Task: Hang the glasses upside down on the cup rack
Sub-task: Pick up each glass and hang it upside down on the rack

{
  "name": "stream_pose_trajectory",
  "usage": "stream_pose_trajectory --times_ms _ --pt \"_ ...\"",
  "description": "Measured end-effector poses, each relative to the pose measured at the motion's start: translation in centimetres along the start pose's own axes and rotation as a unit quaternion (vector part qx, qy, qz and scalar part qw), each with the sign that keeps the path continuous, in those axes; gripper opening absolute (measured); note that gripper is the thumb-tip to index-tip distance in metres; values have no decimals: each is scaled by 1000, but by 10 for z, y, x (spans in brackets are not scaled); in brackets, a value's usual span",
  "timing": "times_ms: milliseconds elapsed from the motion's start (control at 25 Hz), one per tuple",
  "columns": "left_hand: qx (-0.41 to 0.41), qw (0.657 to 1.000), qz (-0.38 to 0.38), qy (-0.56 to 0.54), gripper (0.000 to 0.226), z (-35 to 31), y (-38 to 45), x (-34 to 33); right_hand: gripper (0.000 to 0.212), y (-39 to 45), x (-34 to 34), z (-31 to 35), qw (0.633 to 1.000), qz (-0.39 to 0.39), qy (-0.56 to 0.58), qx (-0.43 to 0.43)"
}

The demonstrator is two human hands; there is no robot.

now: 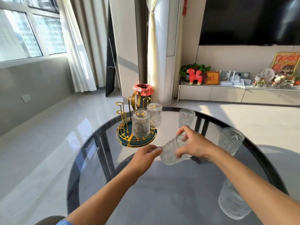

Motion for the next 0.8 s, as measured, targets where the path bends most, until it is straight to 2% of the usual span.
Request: stream_pose_trajectory --times_ms 80,200,280,360,440,480,600,720,800 --pt "58 986 26 -154 50 2 -6 13 69 -2 -3 38 983 4 185 16" --pt "28 939 26 -341 55 -17 0 53 71 -3 -10 97 949 23 305 80" --pt "3 920 -28 -391 58 -30 13 93 68 2 -19 125 935 38 339 101" --pt "-35 921 -90 -378 54 -38 29 134 49 18 -30 140 930 54 354 80" --pt "-102 923 -152 -340 48 -44 44 171 28 39 -29 150 950 16 303 71" --pt "-143 920 -174 -321 53 -48 48 185 24 52 -25 155 963 -22 254 83" --pt "-223 910 -240 -254 77 -54 58 211 32 82 -12 181 972 -129 52 191" --pt "-277 908 -286 -132 69 -59 76 215 45 113 -30 197 955 -118 -117 247" --pt "-305 904 -293 -54 62 -60 84 209 41 124 -41 196 952 -100 -150 248"
Point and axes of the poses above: each hand's wrist, its own y-axis towards the middle knuckle, its own x-axis out of the back of the hand, z = x × y, the point moved 9 cm from there along y, towards the middle knuckle, and after that the axes turned 14 degrees about -z, right-handed, at the moved point
